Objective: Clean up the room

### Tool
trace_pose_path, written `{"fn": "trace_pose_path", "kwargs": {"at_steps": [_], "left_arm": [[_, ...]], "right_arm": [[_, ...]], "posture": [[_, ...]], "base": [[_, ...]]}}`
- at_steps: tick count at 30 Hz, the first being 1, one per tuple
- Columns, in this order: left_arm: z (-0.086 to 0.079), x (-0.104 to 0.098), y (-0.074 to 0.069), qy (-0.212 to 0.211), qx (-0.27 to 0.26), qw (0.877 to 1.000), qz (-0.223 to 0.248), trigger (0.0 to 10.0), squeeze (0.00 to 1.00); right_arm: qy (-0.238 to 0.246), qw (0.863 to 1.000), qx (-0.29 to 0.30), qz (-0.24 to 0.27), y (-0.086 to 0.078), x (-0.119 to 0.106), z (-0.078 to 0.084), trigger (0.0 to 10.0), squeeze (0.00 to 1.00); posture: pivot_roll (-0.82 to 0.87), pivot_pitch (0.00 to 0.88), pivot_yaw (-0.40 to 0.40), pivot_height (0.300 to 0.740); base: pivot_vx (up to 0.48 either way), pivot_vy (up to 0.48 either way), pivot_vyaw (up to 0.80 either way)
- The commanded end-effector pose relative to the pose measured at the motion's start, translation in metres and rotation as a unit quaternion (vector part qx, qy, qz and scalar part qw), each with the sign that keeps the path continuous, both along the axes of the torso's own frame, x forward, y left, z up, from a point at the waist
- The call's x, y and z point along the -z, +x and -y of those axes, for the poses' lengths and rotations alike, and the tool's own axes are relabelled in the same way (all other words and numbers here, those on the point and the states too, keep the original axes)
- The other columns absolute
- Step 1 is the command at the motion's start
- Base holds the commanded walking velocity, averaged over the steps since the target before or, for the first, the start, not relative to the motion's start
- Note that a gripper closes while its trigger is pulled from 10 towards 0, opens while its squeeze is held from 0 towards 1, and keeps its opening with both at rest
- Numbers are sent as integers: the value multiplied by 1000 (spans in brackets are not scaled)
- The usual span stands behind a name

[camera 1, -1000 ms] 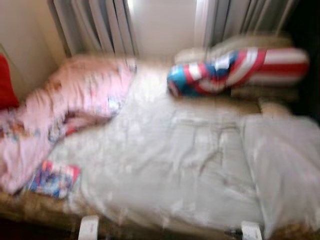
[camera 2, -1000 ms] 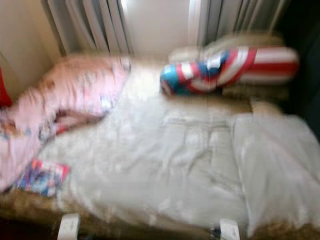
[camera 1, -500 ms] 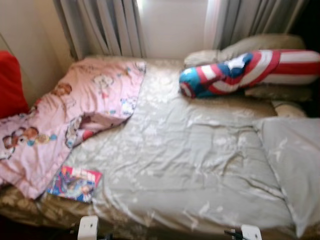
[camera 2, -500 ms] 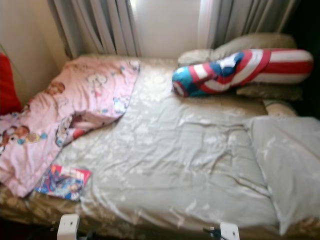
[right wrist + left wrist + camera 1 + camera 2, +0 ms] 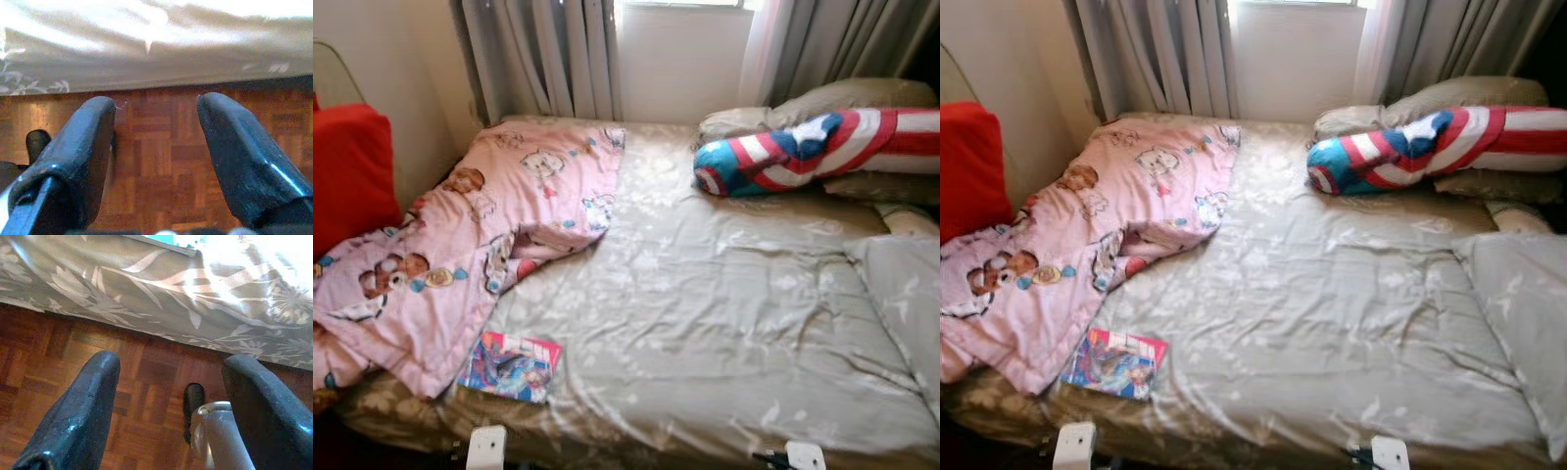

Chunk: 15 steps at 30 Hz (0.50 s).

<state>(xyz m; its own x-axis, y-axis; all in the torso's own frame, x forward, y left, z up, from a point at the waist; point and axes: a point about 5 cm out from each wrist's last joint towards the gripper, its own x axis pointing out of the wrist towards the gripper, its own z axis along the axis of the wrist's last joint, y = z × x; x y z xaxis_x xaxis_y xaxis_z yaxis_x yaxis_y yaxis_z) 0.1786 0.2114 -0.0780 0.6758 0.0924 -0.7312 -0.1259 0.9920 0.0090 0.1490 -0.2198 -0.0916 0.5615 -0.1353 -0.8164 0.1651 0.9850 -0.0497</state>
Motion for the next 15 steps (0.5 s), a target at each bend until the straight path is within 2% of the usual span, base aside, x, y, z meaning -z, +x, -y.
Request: {"fn": "trace_pose_path", "kwargs": {"at_steps": [1,5,8,15], "left_arm": [[5,3,-3,-7,0,1000,-8,10000,0],[6,3,-2,-7,-2,1000,-7,10000,0],[6,3,-2,-7,-4,1000,-8,10000,0],[8,2,-1,-9,-8,1000,-6,10000,0]], "right_arm": [[-2,1000,-2,-5,1,0,-2,10000,0],[4,1000,-10,1,12,0,-19,10000,0],[5,1000,-15,6,20,-3,-22,10000,0],[8,1000,-24,11,28,-5,-33,10000,0]], "posture": [[11,5,-15,740],[15,0,-20,740],[17,0,-23,740],[28,0,-27,740]], "base": [[0,412,0],[0,415,0],[0,414,0],[0,414,0]]}}
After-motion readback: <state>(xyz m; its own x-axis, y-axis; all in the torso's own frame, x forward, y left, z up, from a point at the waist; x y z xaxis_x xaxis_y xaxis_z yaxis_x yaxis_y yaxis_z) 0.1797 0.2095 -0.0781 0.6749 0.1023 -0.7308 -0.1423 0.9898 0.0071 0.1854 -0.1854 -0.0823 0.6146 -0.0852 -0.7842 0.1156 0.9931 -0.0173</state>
